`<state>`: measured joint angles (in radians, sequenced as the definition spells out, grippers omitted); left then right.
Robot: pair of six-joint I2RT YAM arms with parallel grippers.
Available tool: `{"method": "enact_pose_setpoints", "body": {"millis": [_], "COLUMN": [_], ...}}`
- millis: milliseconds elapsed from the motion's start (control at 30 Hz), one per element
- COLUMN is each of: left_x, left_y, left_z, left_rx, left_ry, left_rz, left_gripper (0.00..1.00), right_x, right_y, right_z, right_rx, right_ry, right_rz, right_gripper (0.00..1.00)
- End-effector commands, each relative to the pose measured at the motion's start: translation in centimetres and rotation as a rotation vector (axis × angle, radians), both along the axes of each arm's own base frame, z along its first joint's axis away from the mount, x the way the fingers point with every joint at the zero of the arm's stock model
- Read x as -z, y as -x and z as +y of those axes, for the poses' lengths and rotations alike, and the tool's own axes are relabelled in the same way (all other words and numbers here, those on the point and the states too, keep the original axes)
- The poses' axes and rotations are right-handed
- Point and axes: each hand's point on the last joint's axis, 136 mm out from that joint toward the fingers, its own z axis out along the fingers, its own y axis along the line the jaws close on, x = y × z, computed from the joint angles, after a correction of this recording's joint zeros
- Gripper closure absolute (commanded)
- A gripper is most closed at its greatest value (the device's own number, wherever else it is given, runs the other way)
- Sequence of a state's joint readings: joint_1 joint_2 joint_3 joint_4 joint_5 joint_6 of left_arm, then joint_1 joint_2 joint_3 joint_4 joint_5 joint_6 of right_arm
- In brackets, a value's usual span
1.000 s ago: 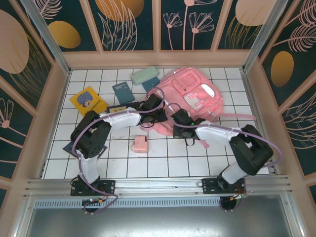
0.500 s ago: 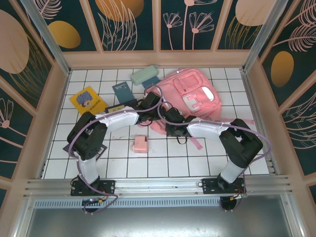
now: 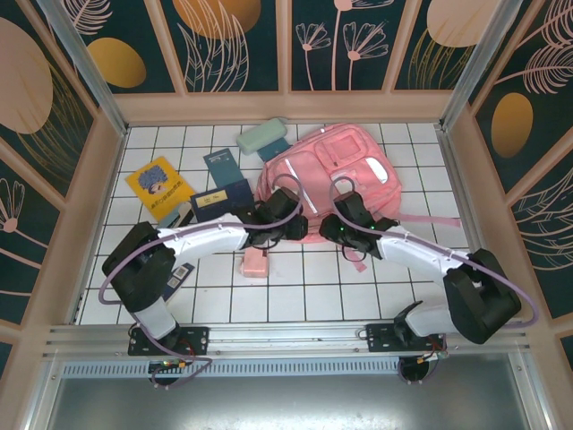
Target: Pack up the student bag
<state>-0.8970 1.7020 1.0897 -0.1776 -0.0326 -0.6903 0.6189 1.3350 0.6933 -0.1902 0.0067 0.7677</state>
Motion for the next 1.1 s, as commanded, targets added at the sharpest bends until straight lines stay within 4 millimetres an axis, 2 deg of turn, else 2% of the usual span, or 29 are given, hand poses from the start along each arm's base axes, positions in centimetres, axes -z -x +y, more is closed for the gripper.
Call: {"method": "enact_pose_setpoints", "body": {"millis": [0,167,333,600,900,1067], "left_x": [1.9,3.3,5.0,5.0,6.8,6.9], "left_y": [1.0,1.0,0.8,-0.2,-0.7,-1.5], "left_z": [-0.5,-1.8,-1.7,-2.6,-3.4,-3.9], "left_rx": [0.071,0.132,0.139,0.147,0.173,0.163], "left_ry": [-0.082,-0.105,-0.152,-0.165,-0.205,-0.218], "left_rz": [-0.021,-0.01,0.008,-0.021,0.0,-0.013], "left_gripper": [0.66,0.68,0.66,0.66,0.67,0.74], "right_x": [-0.7,-0.5,-0.4,-0.3,-0.2,-0.2], "right_y": [0.1,0.3,0.6,0.9,1.2,1.4], "right_z": [-0.3,-0.9,-1.1,-1.3,-1.5,-1.4], "right_rx": [0.035,0.058,0.072,0.082,0.09,0.102], "right_ry": [-0.053,-0.055,-0.066,-0.074,-0.085,-0.102], "right_rz": [-0.009,-0.005,-0.005,-0.001,0.001,0.006], "right_gripper": [0.66,0.65,0.65,0.65,0.65,0.65]}}
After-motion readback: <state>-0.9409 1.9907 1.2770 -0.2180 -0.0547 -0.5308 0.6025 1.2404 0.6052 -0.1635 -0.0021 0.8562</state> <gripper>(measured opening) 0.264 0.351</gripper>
